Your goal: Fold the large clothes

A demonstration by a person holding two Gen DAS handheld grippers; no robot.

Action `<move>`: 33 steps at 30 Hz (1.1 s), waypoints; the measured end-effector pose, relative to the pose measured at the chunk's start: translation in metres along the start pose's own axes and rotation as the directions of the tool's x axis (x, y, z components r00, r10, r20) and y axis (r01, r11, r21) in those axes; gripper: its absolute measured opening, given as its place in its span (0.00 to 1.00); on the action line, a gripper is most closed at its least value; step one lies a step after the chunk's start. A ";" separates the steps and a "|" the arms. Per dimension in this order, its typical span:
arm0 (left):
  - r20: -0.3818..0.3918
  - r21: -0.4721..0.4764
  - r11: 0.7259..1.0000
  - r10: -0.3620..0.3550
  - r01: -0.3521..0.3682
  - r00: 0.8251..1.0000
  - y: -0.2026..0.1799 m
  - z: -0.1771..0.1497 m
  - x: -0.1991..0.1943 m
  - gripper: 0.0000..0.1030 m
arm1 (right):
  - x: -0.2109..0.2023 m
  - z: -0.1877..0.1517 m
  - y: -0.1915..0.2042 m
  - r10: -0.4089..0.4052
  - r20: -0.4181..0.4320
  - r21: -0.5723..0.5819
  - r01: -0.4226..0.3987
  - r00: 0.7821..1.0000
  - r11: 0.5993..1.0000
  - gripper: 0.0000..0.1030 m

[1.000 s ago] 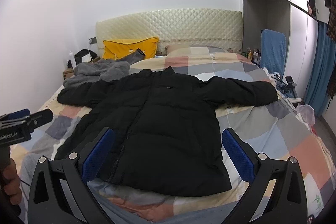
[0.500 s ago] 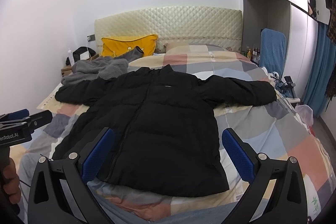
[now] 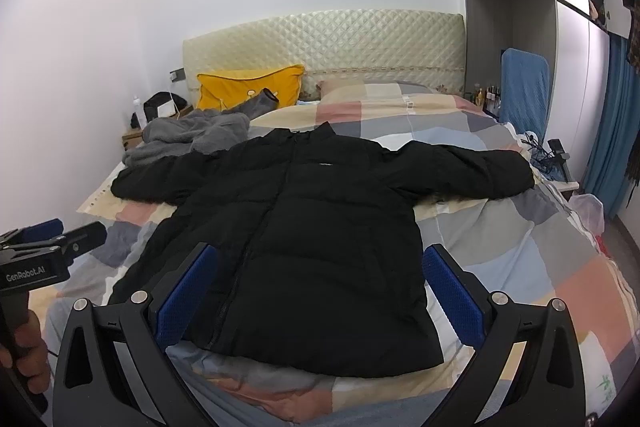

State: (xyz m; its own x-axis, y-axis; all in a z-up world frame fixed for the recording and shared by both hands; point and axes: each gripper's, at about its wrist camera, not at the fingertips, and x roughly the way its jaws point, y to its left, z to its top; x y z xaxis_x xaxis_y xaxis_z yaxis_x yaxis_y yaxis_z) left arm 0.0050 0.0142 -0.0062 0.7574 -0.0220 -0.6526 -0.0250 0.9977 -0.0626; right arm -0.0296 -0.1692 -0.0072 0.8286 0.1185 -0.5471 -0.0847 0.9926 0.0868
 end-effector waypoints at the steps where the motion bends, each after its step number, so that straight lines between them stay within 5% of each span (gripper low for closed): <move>1: -0.001 0.003 1.000 -0.003 0.003 1.000 0.000 0.001 0.001 1.00 | 0.001 0.000 0.000 0.006 -0.004 0.002 -0.006 1.000 1.000 1.00; 15: 0.030 0.029 0.998 -0.056 0.055 0.998 -0.002 0.015 0.009 1.00 | 0.022 0.008 -0.010 -0.008 0.017 -0.025 0.009 1.000 1.000 1.00; 19: 0.033 0.049 0.999 -0.024 0.022 0.999 -0.005 0.019 0.023 1.00 | 0.042 0.009 -0.030 -0.040 0.039 -0.031 0.041 0.998 0.999 1.00; 33: 0.041 0.091 0.987 -0.134 0.130 0.990 -0.019 0.060 0.058 1.00 | 0.108 0.043 -0.113 -0.185 0.083 0.078 0.178 0.979 0.981 1.00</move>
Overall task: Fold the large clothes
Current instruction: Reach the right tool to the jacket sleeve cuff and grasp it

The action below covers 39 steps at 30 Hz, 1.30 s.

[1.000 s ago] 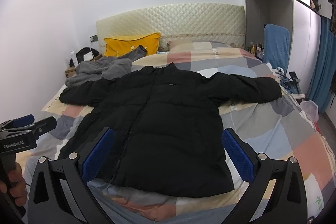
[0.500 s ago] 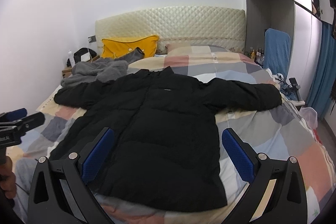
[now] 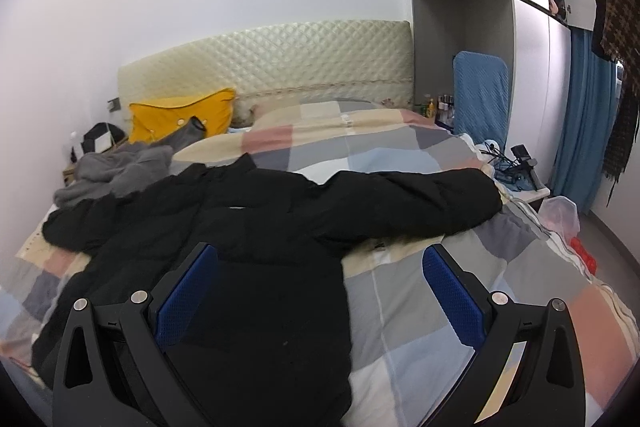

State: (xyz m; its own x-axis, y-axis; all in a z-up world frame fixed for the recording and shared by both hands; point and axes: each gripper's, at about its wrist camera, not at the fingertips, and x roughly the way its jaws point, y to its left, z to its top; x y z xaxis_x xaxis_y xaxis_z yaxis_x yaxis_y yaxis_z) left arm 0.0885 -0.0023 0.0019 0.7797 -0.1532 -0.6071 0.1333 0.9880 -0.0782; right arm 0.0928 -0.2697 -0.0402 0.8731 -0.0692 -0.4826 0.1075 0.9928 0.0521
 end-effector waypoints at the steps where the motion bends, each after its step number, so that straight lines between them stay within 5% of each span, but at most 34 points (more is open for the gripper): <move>1: 0.005 0.006 1.000 -0.007 0.007 1.000 -0.002 0.004 0.002 1.00 | 0.005 0.002 -0.002 -0.004 -0.004 -0.001 0.004 1.000 1.000 1.00; 8: 0.046 0.066 0.998 -0.013 0.010 0.999 -0.008 0.025 0.030 1.00 | 0.026 0.020 -0.023 -0.016 0.029 0.024 0.015 0.999 1.000 1.00; 10: 0.053 0.068 0.998 -0.010 0.006 0.999 -0.007 0.028 0.039 1.00 | 0.032 0.025 -0.031 -0.075 0.055 0.048 0.073 0.996 0.996 1.00; 24: 0.055 -0.026 1.000 0.017 -0.016 0.998 0.030 0.021 0.098 1.00 | 0.122 0.037 -0.082 -0.132 0.046 0.162 0.123 0.990 0.979 1.00; 32: -0.002 -0.023 0.998 0.051 -0.051 0.999 0.040 -0.002 0.128 1.00 | 0.185 0.015 -0.134 -0.053 -0.050 0.302 0.066 0.997 0.951 0.98; 39: -0.068 -0.068 0.998 0.010 -0.015 0.998 0.046 -0.018 0.152 1.00 | 0.224 -0.007 -0.211 0.041 -0.098 0.493 0.012 0.994 0.870 0.81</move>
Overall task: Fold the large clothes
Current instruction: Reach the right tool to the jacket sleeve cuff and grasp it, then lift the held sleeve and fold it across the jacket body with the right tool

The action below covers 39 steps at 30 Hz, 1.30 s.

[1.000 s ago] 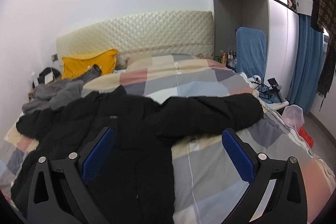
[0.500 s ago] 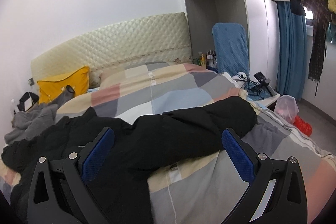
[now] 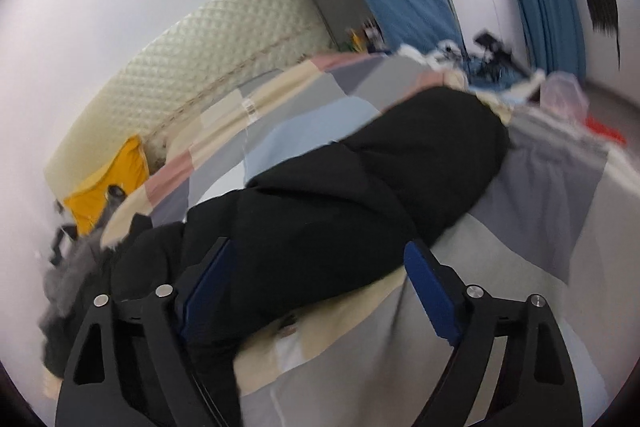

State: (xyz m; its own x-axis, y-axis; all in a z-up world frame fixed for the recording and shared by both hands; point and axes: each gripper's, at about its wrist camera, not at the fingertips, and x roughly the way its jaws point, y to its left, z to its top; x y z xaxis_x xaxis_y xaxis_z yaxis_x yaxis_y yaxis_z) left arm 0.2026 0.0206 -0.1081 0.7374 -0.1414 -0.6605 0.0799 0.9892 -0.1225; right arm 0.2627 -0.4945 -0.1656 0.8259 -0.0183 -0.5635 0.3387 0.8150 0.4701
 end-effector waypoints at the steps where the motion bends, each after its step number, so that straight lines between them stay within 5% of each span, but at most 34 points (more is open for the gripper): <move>1: 0.002 -0.008 1.000 -0.011 0.011 1.000 0.001 -0.001 0.001 1.00 | 0.004 0.006 -0.009 -0.004 -0.002 0.018 0.004 1.000 1.000 0.79; 11: -0.039 -0.071 0.997 -0.022 0.019 0.999 0.011 -0.005 0.023 1.00 | 0.053 0.041 -0.123 -0.012 0.008 0.369 0.008 1.000 0.929 0.79; 15: -0.058 -0.104 0.994 -0.026 0.020 0.998 0.015 -0.003 0.036 1.00 | 0.076 0.048 -0.143 -0.017 0.004 0.388 0.014 1.000 0.922 0.80; 21: -0.060 -0.138 0.990 -0.024 0.016 0.998 0.016 -0.001 0.052 1.00 | 0.101 0.060 -0.126 -0.071 0.045 0.278 0.056 0.996 0.959 0.96; 23: -0.053 -0.146 0.989 -0.034 0.026 0.998 0.017 -0.001 0.053 1.00 | 0.099 0.063 -0.119 -0.086 0.086 0.230 0.064 0.993 0.971 0.90; 25: -0.047 -0.155 0.987 -0.039 0.031 0.998 0.018 -0.001 0.055 1.00 | 0.094 0.067 -0.121 -0.117 0.110 0.237 0.088 0.987 0.967 0.38; 28: -0.051 -0.157 0.987 -0.040 0.032 0.998 0.019 0.000 0.057 1.00 | 0.084 0.078 -0.127 -0.114 0.128 0.252 0.079 0.985 0.965 0.09; 32: 0.012 0.008 0.998 0.065 -0.065 0.998 0.007 -0.004 0.058 1.00 | 0.046 0.090 -0.132 -0.207 0.194 0.268 0.151 0.959 0.951 0.05; 35: -0.025 -0.037 0.999 0.033 -0.034 0.999 0.014 -0.003 0.061 1.00 | 0.014 0.097 -0.150 -0.245 0.216 0.339 0.163 0.945 0.927 0.03; 39: -0.022 -0.073 0.996 0.051 -0.053 0.998 0.024 0.000 0.054 1.00 | -0.016 0.110 -0.141 -0.256 0.229 0.290 0.185 0.939 0.939 0.02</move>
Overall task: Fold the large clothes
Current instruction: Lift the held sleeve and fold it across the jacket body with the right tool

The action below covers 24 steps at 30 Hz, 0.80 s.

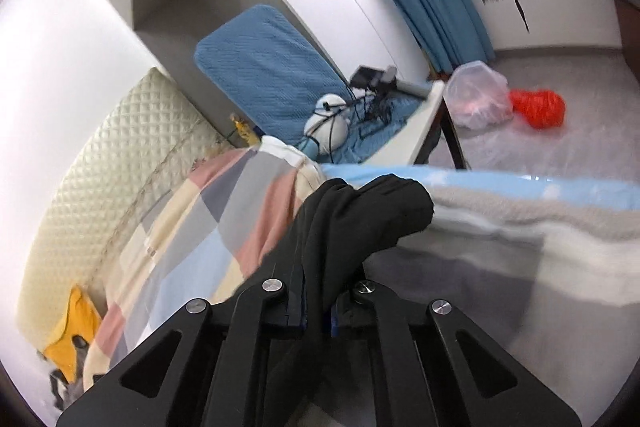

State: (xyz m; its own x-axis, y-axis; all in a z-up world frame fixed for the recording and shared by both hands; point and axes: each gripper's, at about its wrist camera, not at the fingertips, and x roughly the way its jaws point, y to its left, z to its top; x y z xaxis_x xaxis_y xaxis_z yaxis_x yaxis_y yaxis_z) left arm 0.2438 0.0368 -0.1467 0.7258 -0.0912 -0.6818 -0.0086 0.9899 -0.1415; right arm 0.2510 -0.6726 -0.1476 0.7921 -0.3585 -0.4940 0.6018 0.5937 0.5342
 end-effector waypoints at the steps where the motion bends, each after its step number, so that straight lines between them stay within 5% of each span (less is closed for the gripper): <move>1: 0.008 -0.003 1.000 0.003 -0.003 1.000 0.002 0.001 -0.004 1.00 | -0.006 0.003 0.004 0.006 0.002 -0.005 -0.006 1.000 1.000 0.02; 15: 0.110 0.055 0.997 0.040 -0.046 0.993 0.003 0.006 -0.055 1.00 | -0.135 0.047 0.157 0.223 0.068 -0.196 -0.206 0.972 0.959 0.03; 20: 0.177 0.090 0.994 0.038 -0.055 0.984 0.006 0.003 -0.082 1.00 | -0.193 0.024 0.233 0.336 0.062 -0.322 -0.299 0.940 0.898 0.04; 24: 0.177 0.072 0.997 0.021 -0.034 0.984 0.013 0.003 -0.084 1.00 | -0.230 -0.014 0.302 0.410 0.041 -0.483 -0.341 0.911 0.807 0.05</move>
State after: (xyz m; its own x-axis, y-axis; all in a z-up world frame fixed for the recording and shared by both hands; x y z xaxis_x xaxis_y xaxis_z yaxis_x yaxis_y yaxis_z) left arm 0.1843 0.0572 -0.0889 0.8360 -0.0500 -0.5464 0.0165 0.9977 -0.0661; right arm 0.2492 -0.4010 0.1171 0.9727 -0.1129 -0.2026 0.1660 0.9490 0.2681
